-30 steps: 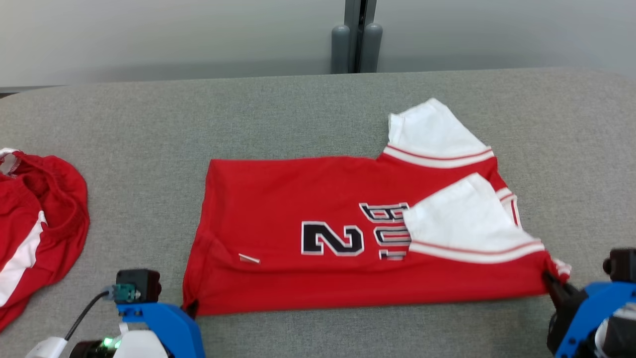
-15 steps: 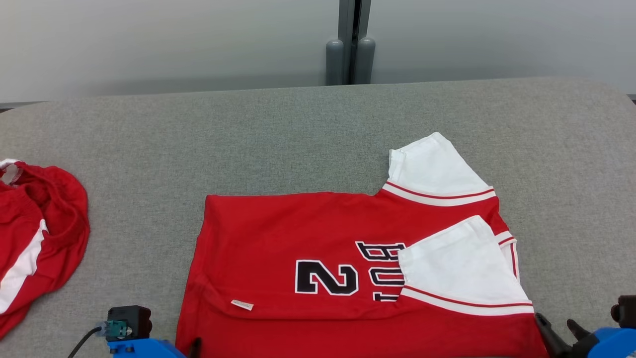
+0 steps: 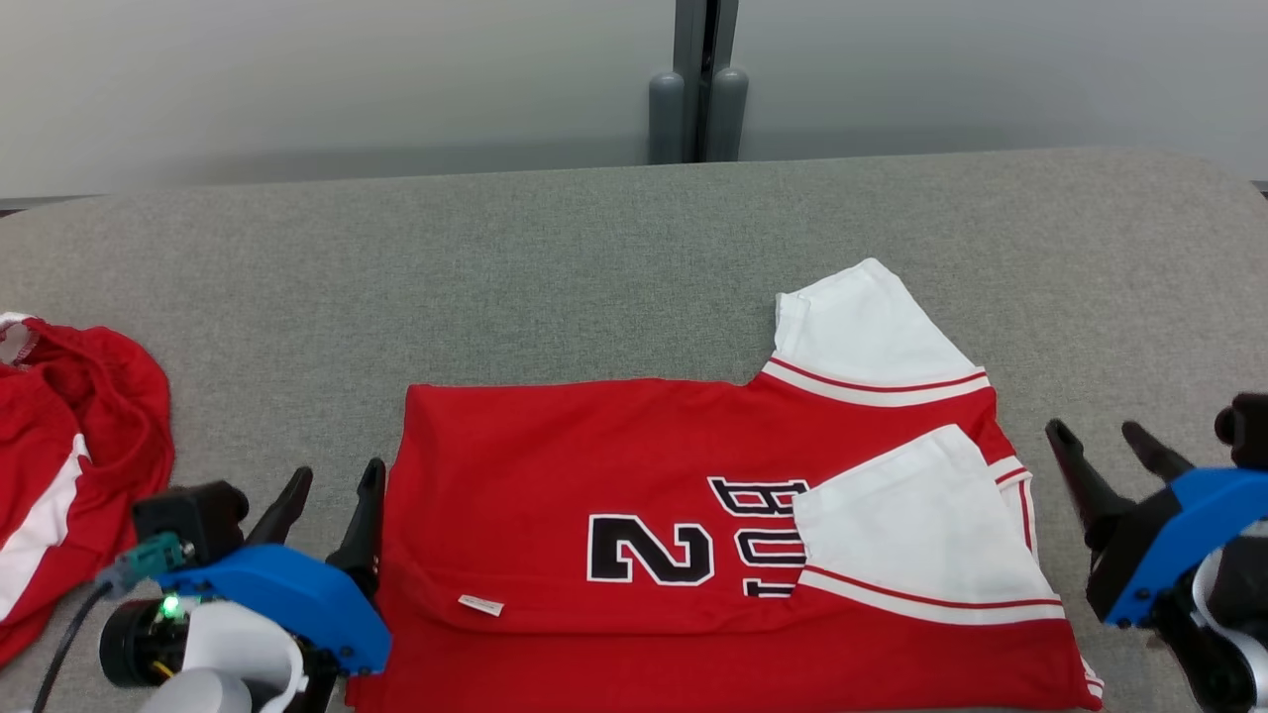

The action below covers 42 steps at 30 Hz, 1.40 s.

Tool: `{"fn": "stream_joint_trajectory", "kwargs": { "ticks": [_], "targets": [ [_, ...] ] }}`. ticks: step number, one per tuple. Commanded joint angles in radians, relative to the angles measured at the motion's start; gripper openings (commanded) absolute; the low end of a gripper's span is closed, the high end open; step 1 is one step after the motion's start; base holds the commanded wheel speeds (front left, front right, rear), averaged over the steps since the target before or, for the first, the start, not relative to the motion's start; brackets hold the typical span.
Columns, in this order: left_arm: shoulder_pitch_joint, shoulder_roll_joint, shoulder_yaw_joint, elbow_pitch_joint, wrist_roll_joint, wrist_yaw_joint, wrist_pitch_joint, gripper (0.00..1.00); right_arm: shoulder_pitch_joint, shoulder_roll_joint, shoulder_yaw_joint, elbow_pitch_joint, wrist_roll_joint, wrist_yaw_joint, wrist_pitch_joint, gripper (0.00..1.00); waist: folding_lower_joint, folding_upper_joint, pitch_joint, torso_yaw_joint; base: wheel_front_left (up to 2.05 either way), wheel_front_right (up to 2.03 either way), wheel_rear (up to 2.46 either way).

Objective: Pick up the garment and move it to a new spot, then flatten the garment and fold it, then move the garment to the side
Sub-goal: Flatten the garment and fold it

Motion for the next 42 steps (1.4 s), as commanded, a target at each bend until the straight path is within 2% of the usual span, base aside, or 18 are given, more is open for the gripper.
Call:
{"fn": "stream_joint_trajectory", "kwargs": {
  "ticks": [1,6,8,13,16,20,22,27,42],
  "targets": [
    [-0.055,0.005,0.0,0.018,-0.013,-0.038,0.019,1.0,-0.061,-0.003,0.012,-0.007,-0.011,0.0,0.022,1.0,0.0,0.0,0.014,0.0,0.0,0.0,0.0],
    [-0.22,0.039,-0.009,0.074,-0.058,-0.139,0.146,1.0,-0.217,-0.003,0.061,0.034,-0.023,0.0,0.075,1.0,0.0,0.0,0.063,-0.005,0.0,0.0,0.0],
    [-0.253,0.05,-0.008,0.093,-0.065,-0.154,0.173,1.0,-0.248,-0.006,0.076,0.05,-0.027,0.0,0.087,1.0,0.0,0.0,0.075,-0.008,0.0,0.0,0.0],
    [-0.39,0.092,-0.002,0.161,-0.173,-0.237,0.375,1.0,-0.406,-0.036,0.158,0.151,-0.047,0.0,0.13,1.0,0.0,0.0,0.134,-0.031,0.0,0.0,0.0],
    [-0.464,0.141,-0.002,0.182,-0.207,-0.261,0.495,1.0,-0.491,-0.045,0.207,0.206,-0.04,0.0,0.135,1.0,0.0,0.0,0.164,-0.044,0.0,0.0,0.0],
    [-0.523,0.184,-0.033,0.195,-0.218,-0.266,0.628,1.0,-0.567,-0.052,0.253,0.277,-0.029,0.0,0.126,1.0,0.0,0.0,0.192,-0.058,0.0,0.0,0.0],
    [-0.54,0.184,-0.039,0.196,-0.239,-0.262,0.676,1.0,-0.598,-0.047,0.265,0.306,-0.02,0.0,0.113,1.0,0.0,0.0,0.204,-0.063,0.0,0.0,0.0],
    [-0.567,0.208,-0.072,0.205,-0.224,-0.26,0.758,1.0,-0.647,-0.046,0.286,0.38,-0.014,0.0,0.084,1.0,0.0,0.0,0.229,-0.077,0.0,0.0,0.0],
    [-0.584,0.212,-0.122,0.252,-0.202,-0.257,0.82,1.0,-0.769,-0.027,0.275,0.561,0.002,0.0,0.011,1.0,0.0,0.0,0.272,-0.113,0.0,0.0,0.0]
  ]
}}
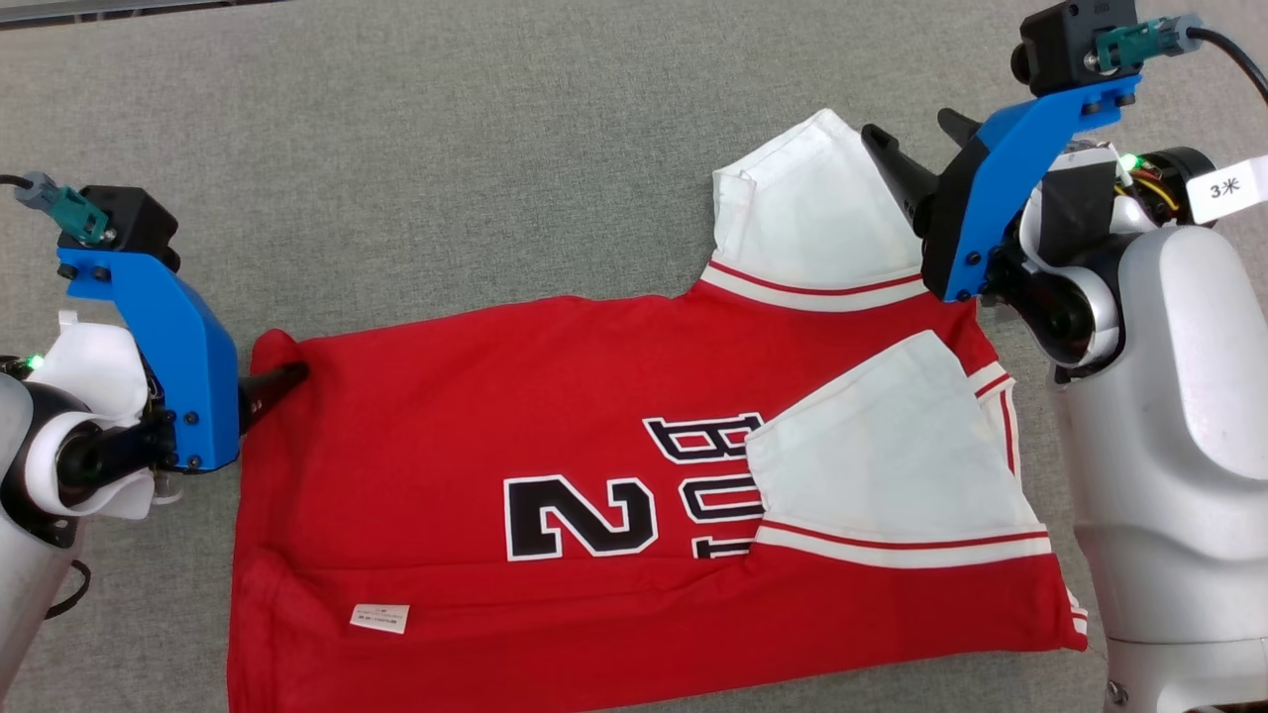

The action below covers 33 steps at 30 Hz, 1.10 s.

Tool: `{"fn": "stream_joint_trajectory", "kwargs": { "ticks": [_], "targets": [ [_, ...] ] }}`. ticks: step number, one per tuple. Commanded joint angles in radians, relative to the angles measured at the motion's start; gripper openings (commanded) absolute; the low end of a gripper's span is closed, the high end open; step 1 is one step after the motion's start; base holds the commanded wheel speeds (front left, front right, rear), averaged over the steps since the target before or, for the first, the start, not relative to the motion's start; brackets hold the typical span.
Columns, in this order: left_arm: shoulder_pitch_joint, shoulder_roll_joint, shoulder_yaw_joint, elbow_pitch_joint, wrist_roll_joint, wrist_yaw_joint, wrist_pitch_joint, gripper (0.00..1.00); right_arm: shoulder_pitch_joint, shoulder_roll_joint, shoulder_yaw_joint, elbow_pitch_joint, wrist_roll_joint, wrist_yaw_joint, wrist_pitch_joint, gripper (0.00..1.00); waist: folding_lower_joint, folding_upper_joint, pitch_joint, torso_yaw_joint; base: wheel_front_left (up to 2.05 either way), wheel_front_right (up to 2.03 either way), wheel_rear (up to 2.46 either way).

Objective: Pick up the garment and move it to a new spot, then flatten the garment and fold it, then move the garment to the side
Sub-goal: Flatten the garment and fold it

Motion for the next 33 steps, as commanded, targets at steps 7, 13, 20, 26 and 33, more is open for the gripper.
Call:
{"fn": "stream_joint_trajectory", "kwargs": {
  "ticks": [7,13,20,26,33],
  "targets": [
    [0.006,-0.004,-0.06,-0.013,0.041,-0.026,0.013,0.0,-0.106,-0.001,-0.025,0.143,-0.052,0.0,-0.04,1.0,0.0,0.0,0.04,0.01,0.0,0.0,0.0],
    [0.002,-0.017,-0.083,-0.034,0.067,-0.049,-0.007,0.0,-0.203,-0.003,-0.052,0.306,-0.125,0.0,-0.043,1.0,0.0,0.0,0.083,0.051,0.0,0.0,0.0],
    [-0.021,-0.072,-0.116,-0.051,0.084,-0.082,-0.033,0.0,-0.288,-0.006,-0.077,0.454,-0.185,0.0,-0.015,1.0,0.0,0.0,0.116,0.105,0.0,0.0,0.0],
    [-0.031,-0.109,-0.133,-0.042,0.082,-0.102,-0.047,0.0,-0.32,-0.023,-0.044,0.546,-0.232,0.0,0.034,0.49,0.0,0.0,0.13,0.122,0.0,0.0,0.0],
    [-0.042,-0.123,-0.065,-0.004,0.091,-0.098,-0.185,0.0,-0.342,-0.033,-0.075,0.552,-0.239,0.0,-0.083,0.0,0.0,0.0,0.127,0.114,0.0,0.0,0.0]
  ]
}}
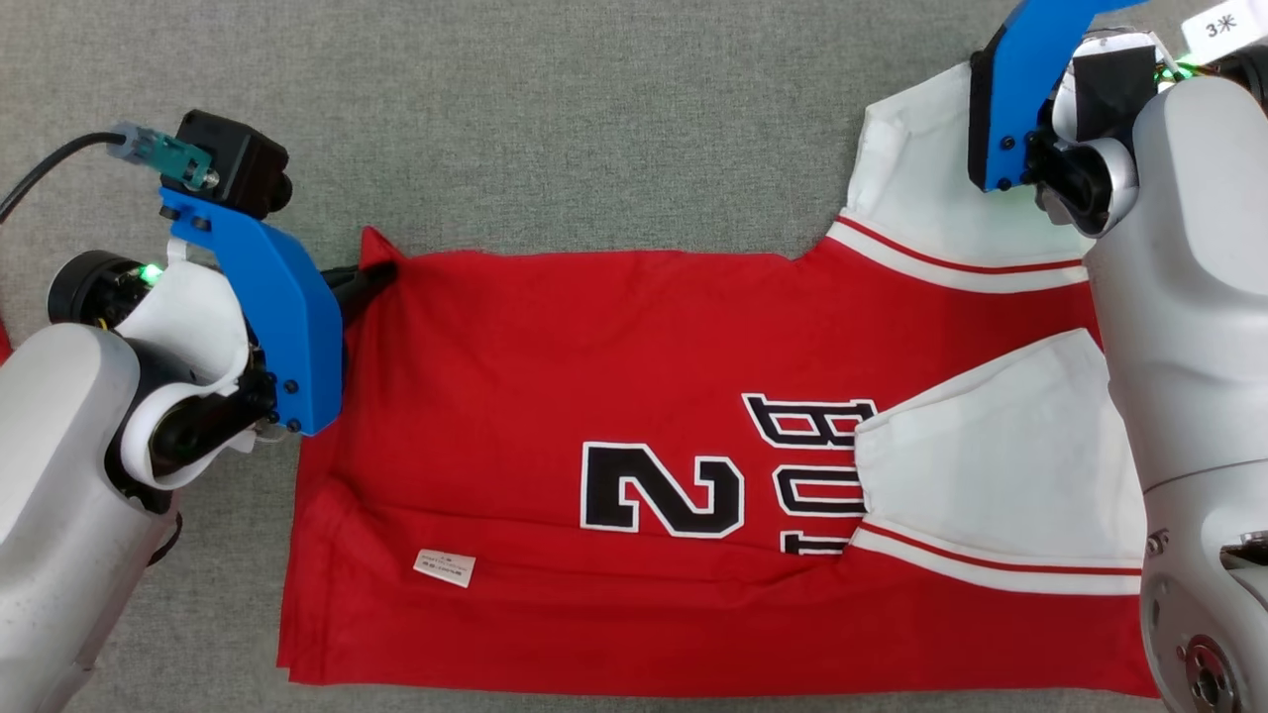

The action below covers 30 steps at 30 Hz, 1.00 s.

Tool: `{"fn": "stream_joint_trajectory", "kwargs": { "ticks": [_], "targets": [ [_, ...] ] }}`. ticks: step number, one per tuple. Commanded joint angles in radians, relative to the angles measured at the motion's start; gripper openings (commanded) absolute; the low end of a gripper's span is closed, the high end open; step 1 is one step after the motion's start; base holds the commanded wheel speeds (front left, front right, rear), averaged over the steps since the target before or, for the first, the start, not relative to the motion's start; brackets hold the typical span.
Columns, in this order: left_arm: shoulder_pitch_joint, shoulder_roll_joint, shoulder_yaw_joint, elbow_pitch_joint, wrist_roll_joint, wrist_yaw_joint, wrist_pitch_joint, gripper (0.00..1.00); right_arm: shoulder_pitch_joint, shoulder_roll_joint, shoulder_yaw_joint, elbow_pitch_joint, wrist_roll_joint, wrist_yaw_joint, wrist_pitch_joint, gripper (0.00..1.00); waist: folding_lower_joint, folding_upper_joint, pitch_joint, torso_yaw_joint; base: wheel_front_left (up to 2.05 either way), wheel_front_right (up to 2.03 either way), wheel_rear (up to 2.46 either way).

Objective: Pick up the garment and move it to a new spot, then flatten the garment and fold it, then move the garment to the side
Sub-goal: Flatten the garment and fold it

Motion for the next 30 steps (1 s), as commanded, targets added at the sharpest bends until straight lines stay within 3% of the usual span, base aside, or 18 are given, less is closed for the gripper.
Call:
{"fn": "stream_joint_trajectory", "kwargs": {
  "ticks": [1,11,15,22,30],
  "targets": [
    [0.035,-0.011,-0.008,0.04,0.013,0.006,-0.023,0.0,0.005,-0.003,-0.014,0.005,0.003,-0.001,-0.038,0.0,-0.0002,0.0,-0.009,-0.004,0.0,0.0,0.0],
    [0.092,0.019,0.033,0.063,-0.003,-0.003,-0.122,0.0,0.055,0.006,0.041,-0.003,0.098,0.0,-0.14,0.0,-0.0002,0.0,-0.07,-0.027,0.0,0.0,0.0],
    [0.117,0.021,0.024,0.043,0.016,-0.012,-0.158,0.0,0.11,-0.006,0.095,-0.058,0.192,0.0,-0.156,0.0,-0.0002,0.0,-0.104,-0.029,0.0,0.0,0.0],
    [0.207,0.03,-0.01,0.009,0.078,-0.025,-0.268,0.0,0.287,-0.091,0.213,-0.265,0.337,0.0,-0.098,0.0,-0.0002,0.0,-0.163,-0.036,0.0,0.0,0.0],
    [0.283,0.023,-0.038,0.03,0.209,0.008,-0.473,0.0,0.583,-0.18,0.189,-0.634,0.442,0.0,0.026,0.0,-0.0002,0.0,-0.217,-0.04,0.0,0.0,0.0]
  ]
}}
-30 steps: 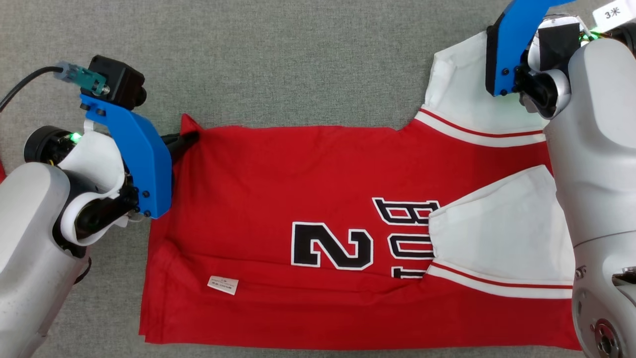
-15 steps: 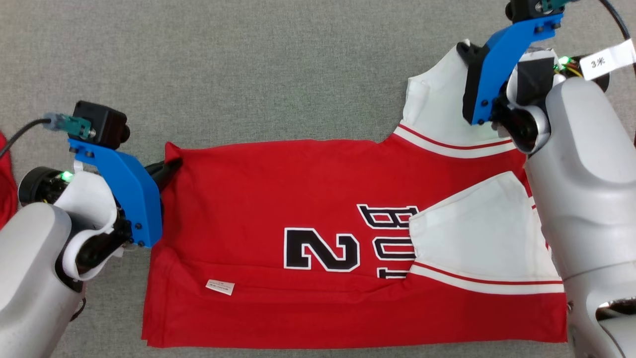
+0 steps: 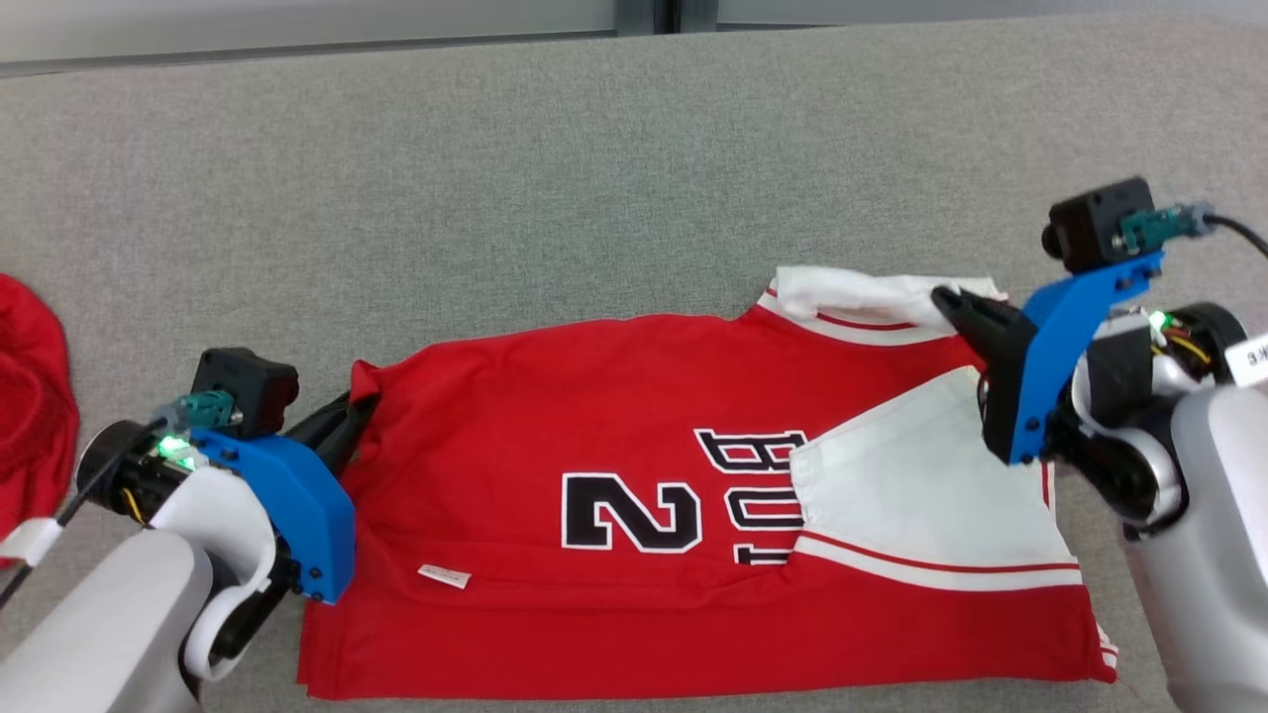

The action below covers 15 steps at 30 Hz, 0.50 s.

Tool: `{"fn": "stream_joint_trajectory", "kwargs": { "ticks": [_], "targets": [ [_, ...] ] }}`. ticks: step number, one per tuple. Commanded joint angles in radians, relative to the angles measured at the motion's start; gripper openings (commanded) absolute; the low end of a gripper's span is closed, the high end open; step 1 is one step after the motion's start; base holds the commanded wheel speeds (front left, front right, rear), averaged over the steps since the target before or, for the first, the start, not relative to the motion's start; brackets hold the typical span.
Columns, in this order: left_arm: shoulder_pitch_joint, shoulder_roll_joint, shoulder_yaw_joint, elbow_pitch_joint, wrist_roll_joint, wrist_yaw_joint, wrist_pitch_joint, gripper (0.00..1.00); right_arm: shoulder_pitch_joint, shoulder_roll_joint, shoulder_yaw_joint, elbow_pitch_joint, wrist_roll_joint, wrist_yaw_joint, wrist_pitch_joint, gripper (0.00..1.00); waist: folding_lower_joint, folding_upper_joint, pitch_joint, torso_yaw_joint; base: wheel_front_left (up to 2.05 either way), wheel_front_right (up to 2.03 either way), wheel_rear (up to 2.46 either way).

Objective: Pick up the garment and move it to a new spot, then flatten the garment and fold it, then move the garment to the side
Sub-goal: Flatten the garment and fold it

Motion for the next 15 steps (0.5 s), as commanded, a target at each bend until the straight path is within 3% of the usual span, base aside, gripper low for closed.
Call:
{"fn": "stream_joint_trajectory", "kwargs": {
  "ticks": [1,8,15],
  "targets": [
    [0.017,-0.005,0.0,0.01,0.012,0.009,-0.029,0.0,0.045,-0.005,-0.011,-0.041,0.014,0.0,0.019,0.0,0.0001,-0.0001,-0.009,-0.003,0.0,0.0,0.0],
    [0.088,-0.041,0.016,0.042,0.066,0.054,-0.244,0.0,0.29,0.031,-0.131,-0.312,0.012,0.0,0.115,0.0,0.0001,-0.0001,-0.044,0.006,0.0,0.0,0.0],
    [0.132,-0.034,-0.015,0.072,0.14,0.049,-0.385,0.0,0.477,0.1,-0.216,-0.485,0.016,0.0,0.209,0.0,0.0001,-0.0001,-0.054,0.015,0.0,0.0,0.0]
  ]
}}
